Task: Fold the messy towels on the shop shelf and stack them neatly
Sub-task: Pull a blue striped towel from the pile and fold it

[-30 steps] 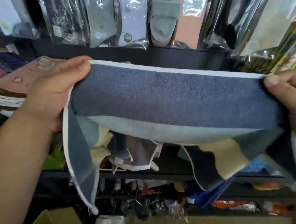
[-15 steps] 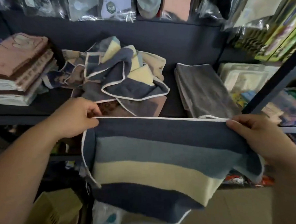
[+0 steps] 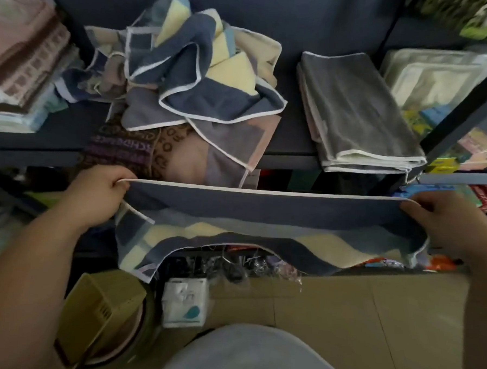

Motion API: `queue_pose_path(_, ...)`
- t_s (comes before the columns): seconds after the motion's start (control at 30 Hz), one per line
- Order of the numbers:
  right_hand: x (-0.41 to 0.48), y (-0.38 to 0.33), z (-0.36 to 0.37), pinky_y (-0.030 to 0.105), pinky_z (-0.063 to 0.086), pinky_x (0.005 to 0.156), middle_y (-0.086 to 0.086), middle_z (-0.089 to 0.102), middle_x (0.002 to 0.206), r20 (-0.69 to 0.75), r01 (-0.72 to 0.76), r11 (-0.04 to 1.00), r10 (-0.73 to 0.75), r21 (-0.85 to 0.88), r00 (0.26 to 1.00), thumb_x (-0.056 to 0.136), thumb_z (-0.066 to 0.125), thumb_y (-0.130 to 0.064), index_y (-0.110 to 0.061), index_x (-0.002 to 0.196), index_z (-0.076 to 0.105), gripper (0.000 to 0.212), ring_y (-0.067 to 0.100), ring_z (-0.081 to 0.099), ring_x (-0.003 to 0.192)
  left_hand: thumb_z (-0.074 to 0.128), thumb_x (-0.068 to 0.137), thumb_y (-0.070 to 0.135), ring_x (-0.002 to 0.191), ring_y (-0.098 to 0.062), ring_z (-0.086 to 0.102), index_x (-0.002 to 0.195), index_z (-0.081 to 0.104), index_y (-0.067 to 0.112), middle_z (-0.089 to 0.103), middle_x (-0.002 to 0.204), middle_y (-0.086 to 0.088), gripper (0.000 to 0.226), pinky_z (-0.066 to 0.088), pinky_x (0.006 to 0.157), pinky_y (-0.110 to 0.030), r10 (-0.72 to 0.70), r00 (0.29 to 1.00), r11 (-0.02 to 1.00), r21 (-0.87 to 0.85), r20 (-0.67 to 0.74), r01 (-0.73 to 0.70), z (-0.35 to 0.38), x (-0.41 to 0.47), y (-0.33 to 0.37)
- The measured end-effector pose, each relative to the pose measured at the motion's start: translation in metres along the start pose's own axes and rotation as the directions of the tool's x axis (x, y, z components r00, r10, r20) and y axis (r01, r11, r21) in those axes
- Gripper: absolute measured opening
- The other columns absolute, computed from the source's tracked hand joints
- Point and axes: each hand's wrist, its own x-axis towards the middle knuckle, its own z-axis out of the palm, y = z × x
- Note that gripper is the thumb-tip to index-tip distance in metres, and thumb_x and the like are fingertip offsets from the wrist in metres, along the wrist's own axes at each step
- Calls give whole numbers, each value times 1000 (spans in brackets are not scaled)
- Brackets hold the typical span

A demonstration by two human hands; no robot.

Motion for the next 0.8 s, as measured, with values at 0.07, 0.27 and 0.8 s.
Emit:
queue_pose_path(0.07, 1, 13, 21, 38, 37, 65, 14, 64, 72, 29, -84, 996, 85, -29, 996, 100, 57, -23, -18, 69, 60, 31, 32, 57, 70, 47, 101, 13, 85, -29, 58, 91, 69, 27, 67, 94, -8, 28, 46, 73, -39, -31, 998, 999, 28, -59, 32, 7, 3, 4)
queue_pose_path(0.27, -16, 36, 66, 41, 46, 68, 12, 63, 66, -3, -276, 959, 277, 70, 961, 103, 47, -37, -9, 87, 68, 39, 31, 60, 69, 50, 102, 25, 72, -32, 53, 78, 60, 6, 59, 71, -11, 32, 37, 67, -36, -81, 988, 981, 162, -133, 102, 18, 1, -8)
queue_pose_path(0.8, -33, -128, 83, 40, 61, 64, 22, 75, 90, 506, -420, 542, -10, 728, 862, 103, 50, -37, -3, 103, 72, 40, 33, 73, 78, 61, 98, 23, 105, -18, 64, 92, 69, 27, 73, 97, 4, 11, 47, 99, -39, -122, 917, 511, -768, 379, 385, 83, -44, 122)
